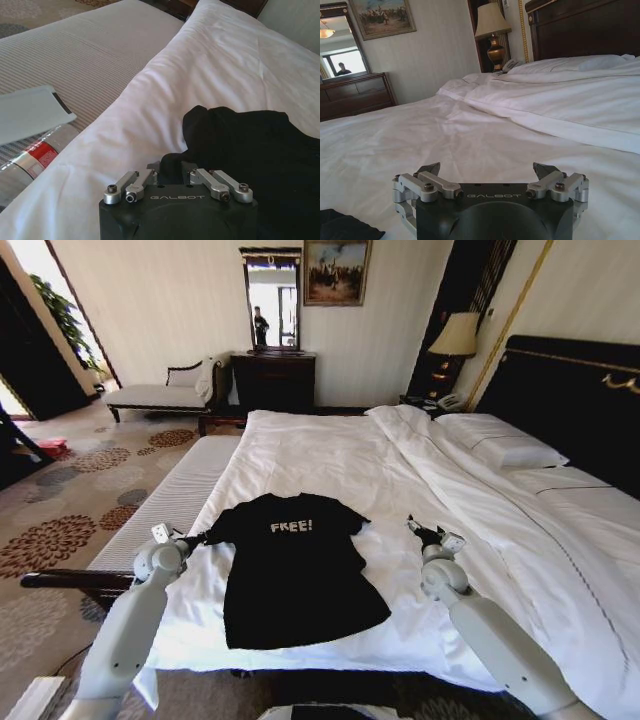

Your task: Fold the clothes on the bed.

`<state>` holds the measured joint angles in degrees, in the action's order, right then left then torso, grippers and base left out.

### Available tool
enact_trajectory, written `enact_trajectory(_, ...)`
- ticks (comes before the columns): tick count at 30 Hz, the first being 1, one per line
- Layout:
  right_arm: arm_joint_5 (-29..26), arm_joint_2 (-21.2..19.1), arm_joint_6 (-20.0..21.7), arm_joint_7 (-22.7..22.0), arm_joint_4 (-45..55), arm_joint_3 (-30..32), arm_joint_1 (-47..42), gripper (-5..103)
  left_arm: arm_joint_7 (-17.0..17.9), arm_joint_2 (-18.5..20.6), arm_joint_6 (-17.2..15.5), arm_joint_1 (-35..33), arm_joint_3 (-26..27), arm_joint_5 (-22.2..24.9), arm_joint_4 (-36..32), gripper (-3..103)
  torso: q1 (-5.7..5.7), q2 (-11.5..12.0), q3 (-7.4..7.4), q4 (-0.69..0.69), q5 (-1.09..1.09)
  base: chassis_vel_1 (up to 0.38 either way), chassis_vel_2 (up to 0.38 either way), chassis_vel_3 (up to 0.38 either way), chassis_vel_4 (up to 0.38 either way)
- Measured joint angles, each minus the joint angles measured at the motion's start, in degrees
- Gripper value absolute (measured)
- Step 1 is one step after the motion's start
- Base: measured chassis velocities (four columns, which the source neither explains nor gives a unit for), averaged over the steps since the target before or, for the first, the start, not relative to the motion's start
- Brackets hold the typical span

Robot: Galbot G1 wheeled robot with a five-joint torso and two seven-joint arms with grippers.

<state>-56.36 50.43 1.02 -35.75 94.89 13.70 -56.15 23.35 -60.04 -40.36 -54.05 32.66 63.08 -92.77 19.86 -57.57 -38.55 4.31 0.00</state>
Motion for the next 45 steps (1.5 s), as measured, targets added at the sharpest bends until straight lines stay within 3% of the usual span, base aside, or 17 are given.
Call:
enact_trajectory(1, 0.05, 0.03, -0.01, -0.01, 0.04, 0.10, -0.16, 100, -0.18, 0.17, -0.41, -0.26, 0.62, 1.49, -0.48, 33, 0.00, 0.00, 0.00, 0.00, 0.00, 0.000, 0.000, 0.000, 0.000)
enact_trajectory(3, 0.07, 0.05, -0.02, -0.01, 0.04, 0.13, -0.20, 100, -0.23, 0.20, -0.46, -0.29, 0.73, 1.69, -0.54, 33, 0.00, 0.00, 0.00, 0.00, 0.00, 0.000, 0.000, 0.000, 0.000)
enact_trajectory(6, 0.36, 0.07, -0.05, -0.01, 0.01, 0.41, -0.69, 100, -0.53, 0.32, -0.78, 0.68, 2.08, 3.84, 0.24, 48, -0.01, 0.00, 0.00, -0.01, 0.00, 0.000, 0.000, 0.000, 0.000)
enact_trajectory(10, 0.44, 0.07, -0.05, -0.01, -0.18, 0.33, -0.65, 100, -0.31, -0.28, -0.80, 3.97, 1.01, 4.42, 3.29, 59, 0.00, 0.00, 0.00, 0.00, 0.01, 0.000, 0.000, 0.000, 0.000)
enact_trajectory(11, 0.44, 0.07, -0.05, -0.01, -0.18, 0.33, -0.65, 100, -0.31, -0.28, -0.80, 3.97, 1.01, 4.42, 3.29, 59, 0.00, 0.00, 0.00, 0.00, 0.01, 0.000, 0.000, 0.000, 0.000)
enact_trajectory(15, 0.38, 0.07, -0.05, -0.11, -0.27, -0.24, -0.19, 100, -0.85, -2.35, -0.59, 9.56, -2.35, 3.51, 8.79, 82, 0.00, 0.00, -0.01, 0.03, 0.00, 0.000, 0.000, 0.000, 0.000)
enact_trajectory(17, 0.37, 0.05, -0.05, -0.13, -0.28, -0.27, -0.17, 100, -0.95, -2.60, -0.56, 10.09, -2.64, 3.42, 9.35, 82, 0.00, 0.00, -0.01, 0.02, 0.00, 0.000, 0.000, 0.000, 0.000)
enact_trajectory(18, 0.31, -0.03, -0.05, -0.15, -0.33, -0.30, -0.13, 100, -1.23, -3.23, -0.49, 11.41, -3.26, 3.12, 10.87, 92, 0.00, 0.00, -0.01, 0.03, 0.01, 0.000, 0.000, 0.000, 0.000)
enact_trajectory(20, 0.29, -0.08, -0.05, -0.16, -0.38, -0.30, -0.13, 100, -1.44, -3.52, -0.45, 12.01, -3.51, 2.82, 11.70, 92, 0.00, 0.00, -0.01, 0.02, 0.01, 0.000, 0.000, 0.000, 0.000)
enact_trajectory(22, 0.23, -0.24, -0.05, -0.17, -0.61, -0.09, -0.22, 100, -2.48, -4.36, 0.20, 13.93, -4.46, 0.79, 15.44, 99, 0.00, 0.00, -0.01, 0.01, 0.00, 0.000, 0.000, 0.000, 0.000)
enact_trajectory(28, 0.19, -0.39, -0.05, -0.16, -0.88, 0.13, -0.35, 100, -4.21, -5.40, 2.08, 16.66, -5.81, -3.77, 21.21, 100, 0.00, 0.00, -0.01, 0.00, 0.00, 0.000, 0.000, 0.000, 0.000)
enact_trajectory(31, 0.16, -0.39, -0.05, -0.15, -0.89, 0.13, -0.31, 100, -4.18, -5.74, 2.34, 17.78, -5.89, -3.88, 22.27, 100, 0.00, 0.00, -0.01, 0.00, 0.00, 0.000, 0.000, 0.000, 0.000)
enact_trajectory(41, 0.12, -0.27, -0.05, -0.14, -0.98, -0.24, -0.11, 100, -2.00, -8.09, 1.77, 22.26, -8.22, -1.23, 22.61, 100, 0.00, 0.00, 0.00, 0.02, 0.00, 0.000, 0.000, 0.000, 0.000)
enact_trajectory(45, 0.02, -0.47, -0.03, -0.17, -0.81, -0.04, -0.09, 100, -0.34, -8.78, 0.92, 22.31, -8.67, 1.17, 19.54, 100, 0.01, 0.00, 0.00, 0.03, 0.00, 0.000, 0.000, 0.000, 0.000)
